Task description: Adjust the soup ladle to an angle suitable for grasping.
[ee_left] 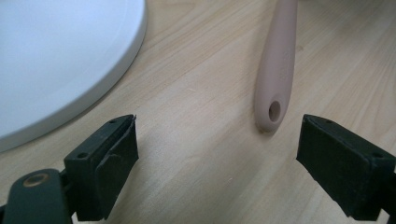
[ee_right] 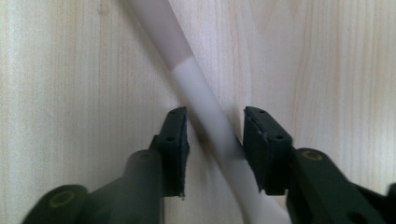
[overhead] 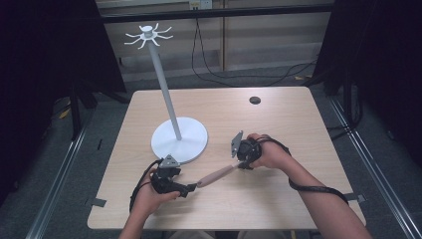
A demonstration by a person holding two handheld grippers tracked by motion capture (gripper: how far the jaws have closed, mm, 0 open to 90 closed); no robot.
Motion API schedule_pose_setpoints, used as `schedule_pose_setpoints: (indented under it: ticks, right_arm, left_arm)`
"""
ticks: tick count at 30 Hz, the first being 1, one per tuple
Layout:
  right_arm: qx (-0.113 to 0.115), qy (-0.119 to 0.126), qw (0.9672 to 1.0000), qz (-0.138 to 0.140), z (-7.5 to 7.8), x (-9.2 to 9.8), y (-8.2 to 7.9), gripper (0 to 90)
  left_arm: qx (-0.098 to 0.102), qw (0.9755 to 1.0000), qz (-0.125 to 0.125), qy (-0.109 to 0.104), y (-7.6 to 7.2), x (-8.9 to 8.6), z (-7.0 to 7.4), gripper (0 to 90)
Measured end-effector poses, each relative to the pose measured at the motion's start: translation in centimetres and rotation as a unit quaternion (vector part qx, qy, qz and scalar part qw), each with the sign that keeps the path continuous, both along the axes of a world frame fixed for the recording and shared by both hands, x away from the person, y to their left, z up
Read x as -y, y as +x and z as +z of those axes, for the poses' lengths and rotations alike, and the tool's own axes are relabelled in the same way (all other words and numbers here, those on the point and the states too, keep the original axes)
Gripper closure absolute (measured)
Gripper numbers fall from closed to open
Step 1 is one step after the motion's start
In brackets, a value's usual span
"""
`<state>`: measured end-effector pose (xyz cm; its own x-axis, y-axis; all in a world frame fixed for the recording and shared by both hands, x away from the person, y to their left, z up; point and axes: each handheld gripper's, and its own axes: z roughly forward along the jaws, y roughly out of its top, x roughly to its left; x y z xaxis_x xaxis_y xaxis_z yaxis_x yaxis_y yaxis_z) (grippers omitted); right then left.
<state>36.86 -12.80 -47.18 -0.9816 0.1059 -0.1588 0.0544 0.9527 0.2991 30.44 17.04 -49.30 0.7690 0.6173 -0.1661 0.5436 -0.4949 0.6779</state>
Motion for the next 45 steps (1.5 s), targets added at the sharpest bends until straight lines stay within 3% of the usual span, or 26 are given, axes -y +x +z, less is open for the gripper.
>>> schedule_pose_setpoints:
  ticks: [3,5,7,9,10,11,13,14,17,20,22,23,24,28,31,32,39,41,45]
  right_arm:
    - [0.004,-0.013,0.9993,0.033,0.1,-0.1,0.2,69.4]
    - [0.0,-0.026,0.9991,0.033,0.2,-0.2,0.1,70.1]
    - [0.008,-0.038,0.9973,0.062,0.4,-0.4,-0.1,74.9]
    - [0.002,-0.034,0.998,0.053,0.6,-0.2,-0.3,78.7]
    - [-0.002,-0.006,0.9995,0.032,0.9,0.1,-0.3,79.0]
    - [-0.005,0.005,0.9995,0.031,1.1,0.3,-0.3,79.3]
    - [0.002,-0.007,0.9985,0.055,1.5,0.6,-0.6,79.3]
    - [-0.001,0.001,0.9992,0.039,1.6,0.8,-0.8,79.3]
    - [0.008,0.028,0.9989,0.035,2.5,1.5,-1.0,79.4]
    - [0.009,0.075,0.9971,0.012,3.4,2.3,-1.5,79.3]
    - [0.009,0.109,0.994,-0.005,3.9,2.8,-1.7,79.3]
    - [0.009,0.109,0.994,-0.005,3.9,2.8,-1.7,79.3]
    - [0.012,0.133,0.9909,-0.019,4.2,3.2,-2.0,79.3]
    - [0.011,0.17,0.9842,-0.047,4.6,3.8,-2.6,79.3]
    - [0.01,0.192,0.9789,-0.069,4.6,4.1,-3.0,79.3]
    - [0.01,0.192,0.9789,-0.069,4.6,4.1,-3.0,79.3]
    - [0.025,0.257,0.9598,-0.11,4.5,4.3,-3.9,79.4]
    - [0.03,0.272,0.954,-0.123,4.6,4.2,-4.2,79.4]
    - [0.04,0.301,0.9416,-0.145,4.9,4.0,-4.7,79.4]
  left_arm:
    - [0.002,1.0,0.001,0.002,0.1,-0.1,0.0,12.3]
    - [0.003,1.0,0.002,0.001,0.1,-0.2,0.0,12.3]
    - [0.0,1.0,0.003,0.001,0.2,-0.4,0.1,12.3]
    - [0.001,1.0,0.004,0.0,0.2,-0.4,0.1,12.3]
    - [0.002,1.0,0.006,-0.003,0.2,-0.4,0.0,12.3]
    - [0.002,1.0,0.006,-0.003,0.2,-0.4,0.0,12.2]
    - [0.001,1.0,0.007,-0.003,0.2,-0.4,0.1,12.0]
    - [0.0,1.0,0.008,-0.002,0.2,-0.3,0.1,11.9]
    - [-0.002,1.0,0.006,-0.005,0.2,-0.2,0.1,11.7]
    - [0.0,1.0,0.003,-0.009,0.1,0.1,0.2,11.6]
    - [0.004,0.9999,-0.001,-0.011,0.2,0.3,0.3,11.6]
    - [0.004,0.9999,-0.001,-0.011,0.2,0.3,0.3,11.6]
    - [0.006,0.9998,0.001,-0.02,0.1,0.5,0.3,11.6]
    - [0.015,0.999,0.002,-0.043,0.1,1.2,0.9,11.9]
    - [0.023,0.998,0.004,-0.059,0.1,1.6,1.4,12.3]
    - [0.023,0.998,0.004,-0.059,0.1,1.6,1.4,12.5]
    - [0.028,0.9914,0.02,-0.126,0.2,2.1,2.5,15.9]
    - [0.024,0.9881,0.025,-0.149,0.3,2.3,2.7,16.1]
    - [0.027,0.9837,0.035,-0.174,0.4,2.6,3.2,17.7]
